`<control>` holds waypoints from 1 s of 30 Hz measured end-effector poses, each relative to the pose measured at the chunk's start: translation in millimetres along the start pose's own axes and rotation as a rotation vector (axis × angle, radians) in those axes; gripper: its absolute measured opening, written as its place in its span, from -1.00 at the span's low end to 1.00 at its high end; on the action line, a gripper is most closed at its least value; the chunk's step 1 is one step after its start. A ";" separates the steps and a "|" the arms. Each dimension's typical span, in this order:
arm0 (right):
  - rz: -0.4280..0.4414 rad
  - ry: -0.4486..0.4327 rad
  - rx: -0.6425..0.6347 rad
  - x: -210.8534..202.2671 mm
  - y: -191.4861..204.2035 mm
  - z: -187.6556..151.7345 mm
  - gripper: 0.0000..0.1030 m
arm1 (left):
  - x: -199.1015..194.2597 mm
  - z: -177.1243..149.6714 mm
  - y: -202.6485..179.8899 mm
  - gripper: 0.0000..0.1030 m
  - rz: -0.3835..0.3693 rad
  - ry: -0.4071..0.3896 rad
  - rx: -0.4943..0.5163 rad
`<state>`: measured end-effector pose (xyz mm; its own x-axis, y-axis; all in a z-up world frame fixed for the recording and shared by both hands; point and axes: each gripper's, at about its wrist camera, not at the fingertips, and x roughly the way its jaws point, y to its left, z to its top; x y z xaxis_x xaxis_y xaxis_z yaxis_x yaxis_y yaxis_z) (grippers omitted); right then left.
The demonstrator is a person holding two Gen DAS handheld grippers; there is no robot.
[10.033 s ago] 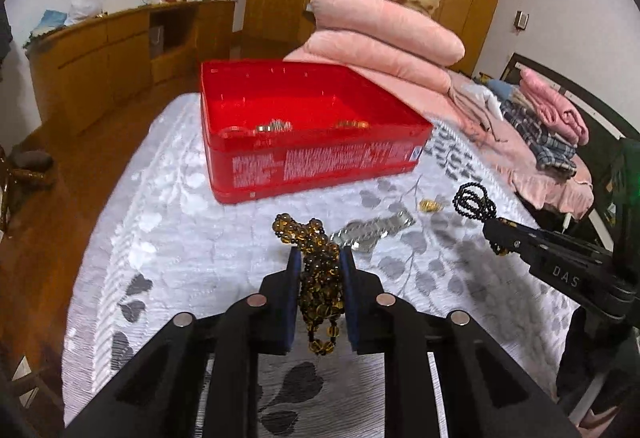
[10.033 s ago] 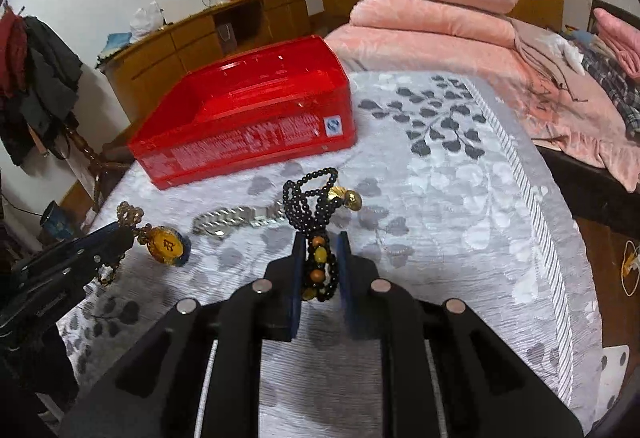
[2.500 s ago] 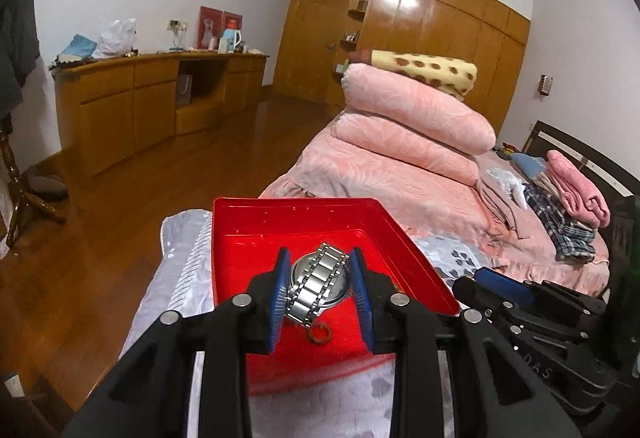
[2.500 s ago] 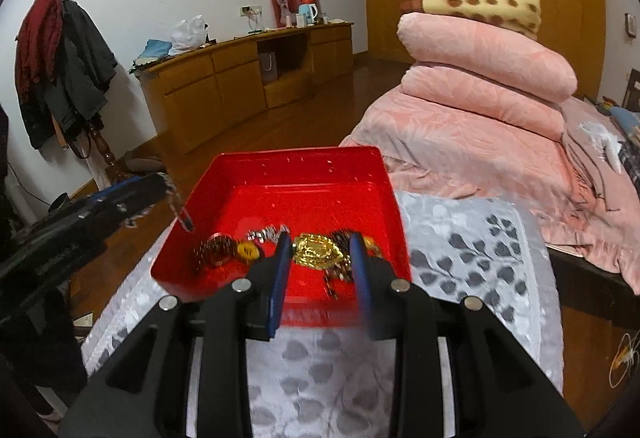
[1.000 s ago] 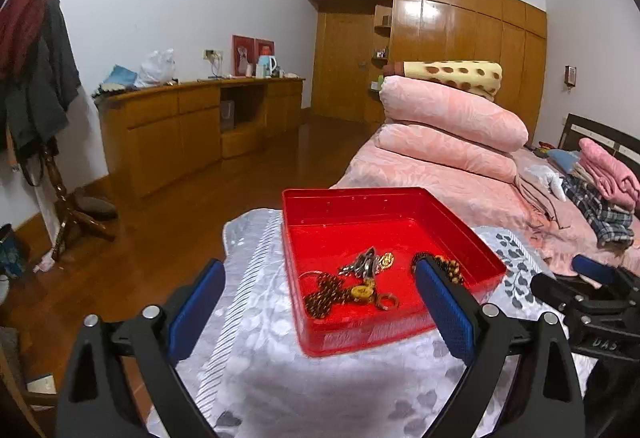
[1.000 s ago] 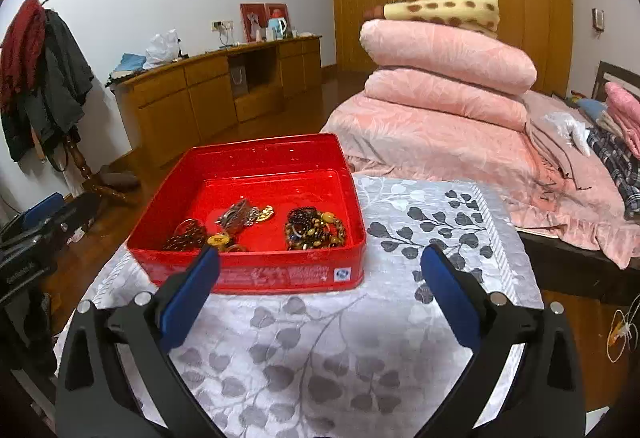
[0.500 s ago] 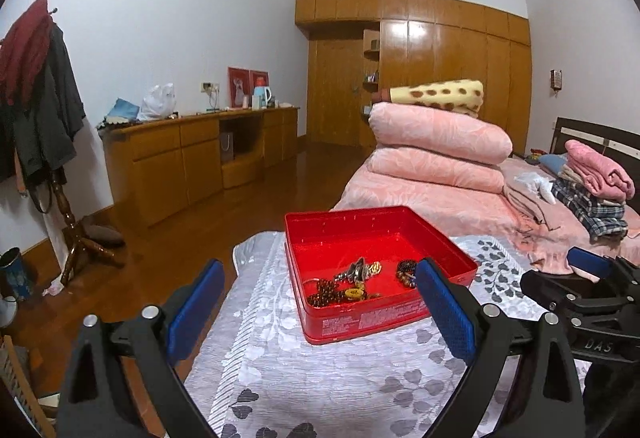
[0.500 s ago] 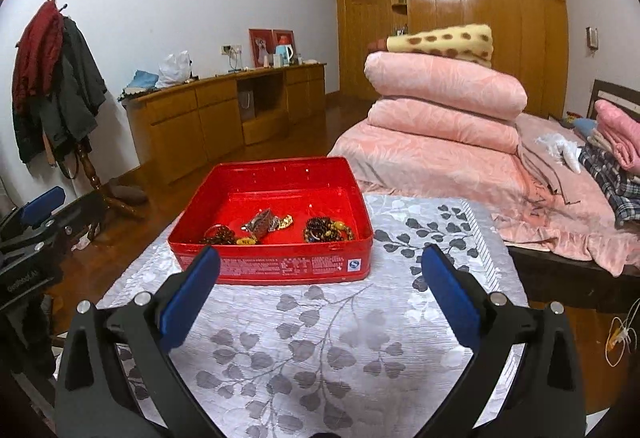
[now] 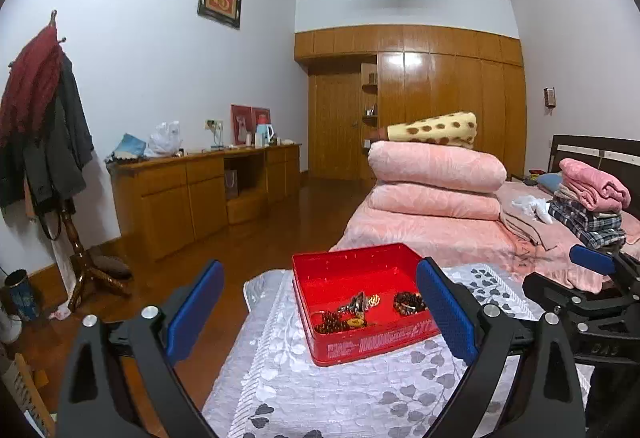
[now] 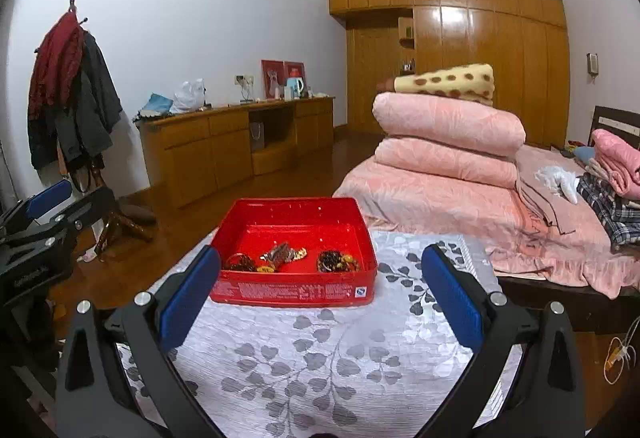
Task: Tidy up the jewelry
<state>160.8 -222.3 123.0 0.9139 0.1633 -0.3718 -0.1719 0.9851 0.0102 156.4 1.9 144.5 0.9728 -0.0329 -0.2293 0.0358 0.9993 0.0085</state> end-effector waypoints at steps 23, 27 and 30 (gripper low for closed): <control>0.041 -0.118 -0.005 -53.3 3.2 20.5 0.89 | -47.8 7.0 -3.4 0.84 -0.021 -0.115 0.025; 0.039 -0.123 -0.005 -55.9 2.7 21.2 0.89 | -49.7 7.9 -3.2 0.84 -0.025 -0.116 0.025; 0.037 -0.123 -0.003 -56.0 1.6 21.3 0.89 | -50.8 8.6 -3.5 0.84 -0.025 -0.116 0.023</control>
<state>117.3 -228.8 163.6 0.9449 0.2051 -0.2550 -0.2072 0.9781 0.0189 108.8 -0.1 164.5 0.9914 -0.0611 -0.1156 0.0647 0.9975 0.0270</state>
